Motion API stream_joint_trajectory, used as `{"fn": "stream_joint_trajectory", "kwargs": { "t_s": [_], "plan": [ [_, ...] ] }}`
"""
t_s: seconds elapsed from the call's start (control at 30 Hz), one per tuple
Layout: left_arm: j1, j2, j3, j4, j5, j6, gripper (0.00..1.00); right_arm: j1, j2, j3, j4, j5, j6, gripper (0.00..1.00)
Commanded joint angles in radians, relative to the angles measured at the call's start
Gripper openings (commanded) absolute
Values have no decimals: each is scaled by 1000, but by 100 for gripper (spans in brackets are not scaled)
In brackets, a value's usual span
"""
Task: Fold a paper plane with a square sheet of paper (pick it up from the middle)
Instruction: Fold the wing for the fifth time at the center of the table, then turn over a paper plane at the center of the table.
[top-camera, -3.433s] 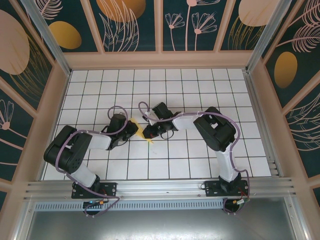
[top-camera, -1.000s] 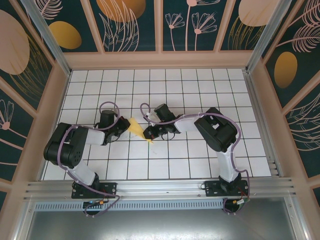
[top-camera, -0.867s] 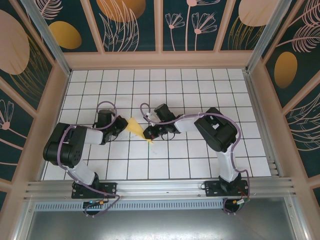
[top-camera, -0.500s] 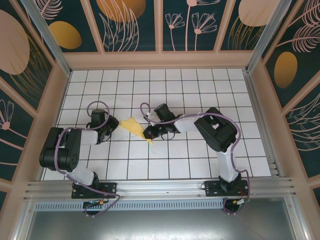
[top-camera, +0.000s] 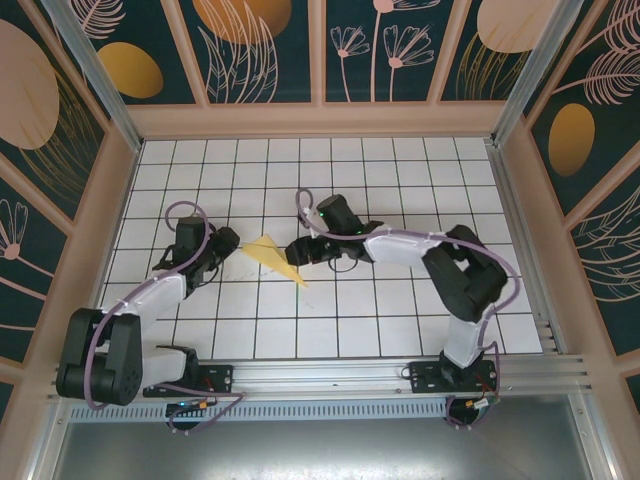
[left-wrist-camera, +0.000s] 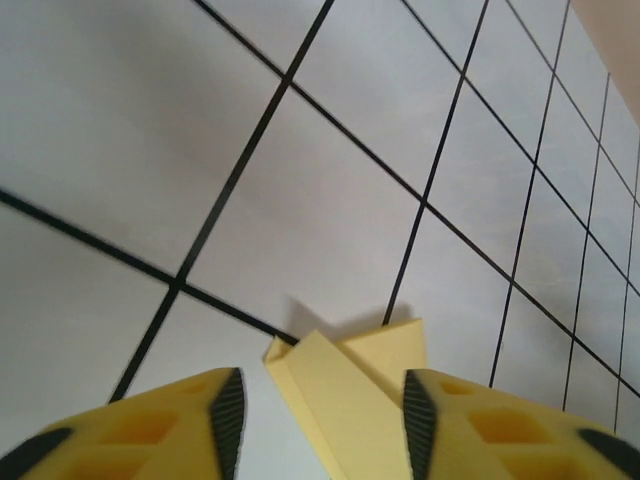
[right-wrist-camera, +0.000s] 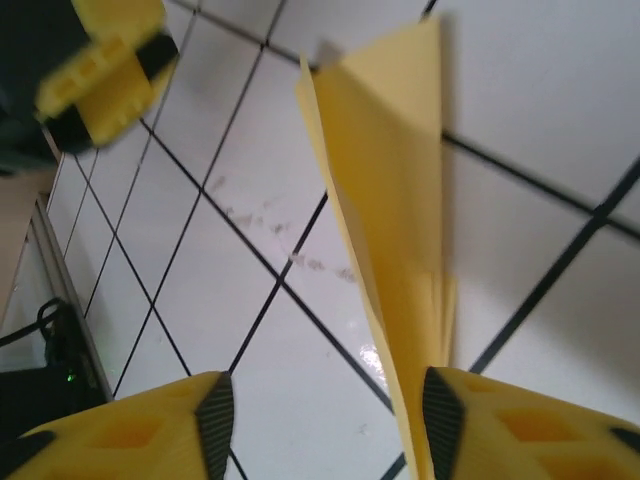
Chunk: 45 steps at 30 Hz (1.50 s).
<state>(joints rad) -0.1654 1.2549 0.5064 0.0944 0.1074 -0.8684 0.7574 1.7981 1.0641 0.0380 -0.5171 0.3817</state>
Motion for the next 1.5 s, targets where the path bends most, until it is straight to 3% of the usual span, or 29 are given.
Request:
{"fn": "stream_joint_trajectory", "kwargs": {
  "t_s": [0.0,0.17,0.37,0.57,0.87,1.13,1.23,1.33,1.47],
  "plan": [
    [-40,-22,49,-137,-49,-21,56,-35,-80,-77,46,136,45,62],
    [-123,9,77,-132,-47,-83,66,-97,-131,-157,73,224,91,70],
    [-273,145,142,-91,-80,-177,74,-134,-128,-198,85,244,137,72],
    [-343,277,238,-156,-136,-225,75,-138,-118,-201,67,253,146,72],
    [-360,222,141,-147,-151,-370,52,-139,-107,-194,53,261,150,71],
    [-362,142,66,-137,-179,-436,39,-140,-77,-179,50,242,158,70],
    [-362,145,51,-114,-181,-446,32,-139,-77,-175,47,241,158,70],
    [-362,147,52,-101,-195,-443,19,-139,-76,-173,40,242,157,69],
    [-362,145,84,-71,-194,-369,6,-143,-97,-175,30,258,159,69]
  ]
}}
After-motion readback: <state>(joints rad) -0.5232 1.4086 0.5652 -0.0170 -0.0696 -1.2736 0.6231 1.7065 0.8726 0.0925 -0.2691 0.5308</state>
